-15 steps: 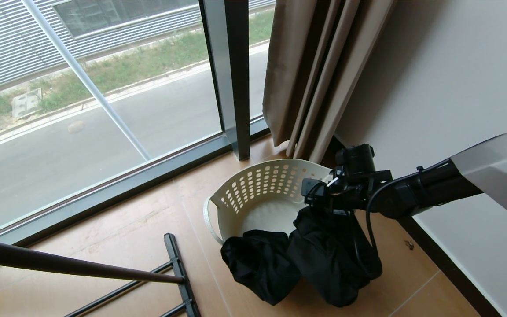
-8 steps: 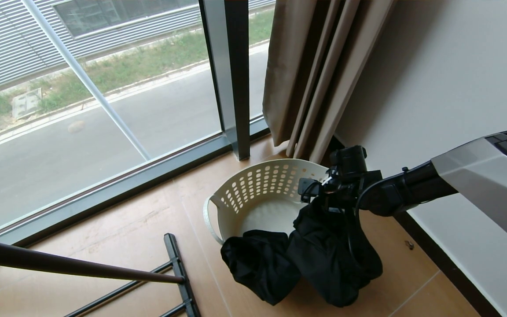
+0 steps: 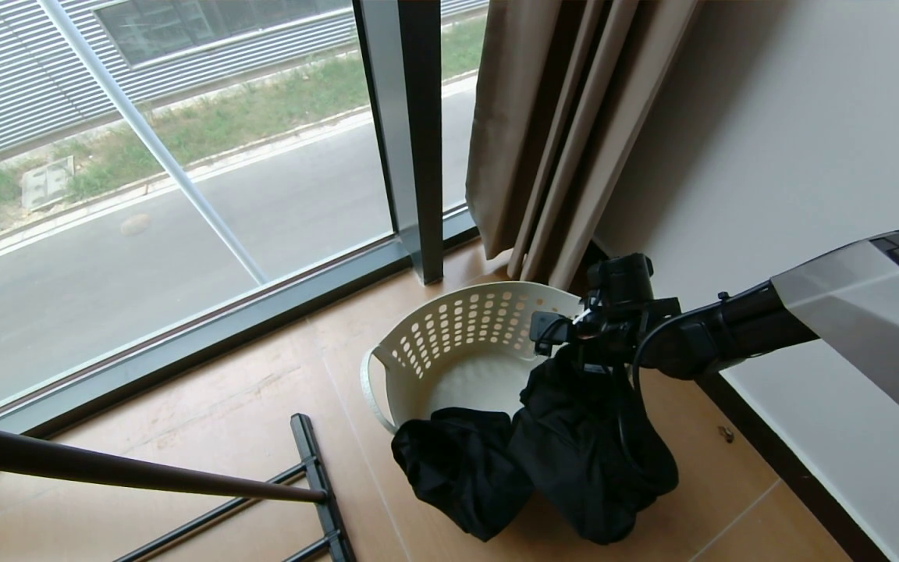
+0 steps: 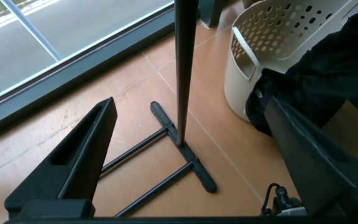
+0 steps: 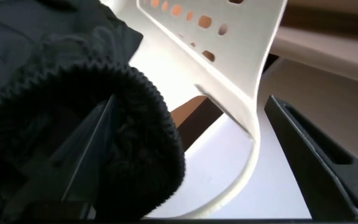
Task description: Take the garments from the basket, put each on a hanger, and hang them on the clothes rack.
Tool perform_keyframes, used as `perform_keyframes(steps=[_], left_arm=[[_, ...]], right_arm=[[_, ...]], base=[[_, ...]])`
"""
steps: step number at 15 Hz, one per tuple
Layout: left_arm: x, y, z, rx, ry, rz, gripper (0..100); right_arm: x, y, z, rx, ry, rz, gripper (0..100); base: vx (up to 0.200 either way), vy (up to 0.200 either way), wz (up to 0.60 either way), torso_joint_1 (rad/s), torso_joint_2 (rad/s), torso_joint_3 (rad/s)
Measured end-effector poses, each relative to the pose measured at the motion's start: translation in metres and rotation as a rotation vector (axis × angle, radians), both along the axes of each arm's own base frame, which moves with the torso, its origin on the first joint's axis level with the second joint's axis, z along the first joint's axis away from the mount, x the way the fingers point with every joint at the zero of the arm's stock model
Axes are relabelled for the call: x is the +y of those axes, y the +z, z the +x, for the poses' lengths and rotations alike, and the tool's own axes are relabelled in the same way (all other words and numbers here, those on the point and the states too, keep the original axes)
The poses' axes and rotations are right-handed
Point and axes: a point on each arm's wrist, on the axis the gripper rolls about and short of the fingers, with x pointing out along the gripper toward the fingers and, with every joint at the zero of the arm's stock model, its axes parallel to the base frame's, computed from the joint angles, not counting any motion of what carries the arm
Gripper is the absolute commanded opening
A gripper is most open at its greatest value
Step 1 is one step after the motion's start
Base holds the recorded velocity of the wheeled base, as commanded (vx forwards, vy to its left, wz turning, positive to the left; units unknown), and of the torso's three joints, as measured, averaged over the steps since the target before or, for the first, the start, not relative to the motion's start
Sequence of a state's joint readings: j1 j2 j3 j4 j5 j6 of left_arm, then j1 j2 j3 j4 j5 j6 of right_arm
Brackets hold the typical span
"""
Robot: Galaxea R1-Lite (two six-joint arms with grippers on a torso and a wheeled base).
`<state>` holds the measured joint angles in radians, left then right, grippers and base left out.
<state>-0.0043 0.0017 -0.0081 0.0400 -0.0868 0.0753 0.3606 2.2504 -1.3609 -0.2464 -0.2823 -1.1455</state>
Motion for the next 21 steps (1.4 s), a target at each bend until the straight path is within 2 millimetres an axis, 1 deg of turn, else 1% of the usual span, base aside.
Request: perform_keyframes(steps=[2,6,9,12,16,17,21], left_arm=[[0.000,0.000,0.000,0.000,0.000,0.000,100],[0.000,0.000,0.000,0.000,-0.001,0.001,100],[0.000,0.000,0.000,-0.001,-0.001,0.001,100],[0.000,0.000,0.000,0.000,-0.001,0.000,100],[0.000,0.000,0.000,0.000,0.000,0.000,100],[0.000,0.000,0.000,0.000,-0.001,0.000,100],[0.000,0.000,0.000,0.000,-0.001,0.000,100]], right_arm=[[0.000,0.009,0.000,-0.025,0.000,0.009,100],[-0.002,0.011,0.004,-0.039,-0.007,0.015,100],[-0.002,0.008,0.005,-0.027,-0.007,0.011,100],[-0.002,-0.001,0.006,-0.007,-0.005,0.007,100],[-0.002,-0.006,0.008,0.004,-0.004,0.005,100],[-0.001,-0.007,0.008,0.003,-0.004,0.005,0],[-0.001,-0.009,0.008,0.010,-0.004,0.007,0]], base=[[0.000,0.000,0.00,0.000,0.00,0.000],[0.000,0.000,0.00,0.000,0.00,0.000],[0.000,0.000,0.00,0.000,0.00,0.000],[0.000,0.000,0.00,0.000,0.00,0.000],[0.000,0.000,0.00,0.000,0.00,0.000],[0.000,0.000,0.00,0.000,0.00,0.000],[0.000,0.000,0.00,0.000,0.00,0.000]])
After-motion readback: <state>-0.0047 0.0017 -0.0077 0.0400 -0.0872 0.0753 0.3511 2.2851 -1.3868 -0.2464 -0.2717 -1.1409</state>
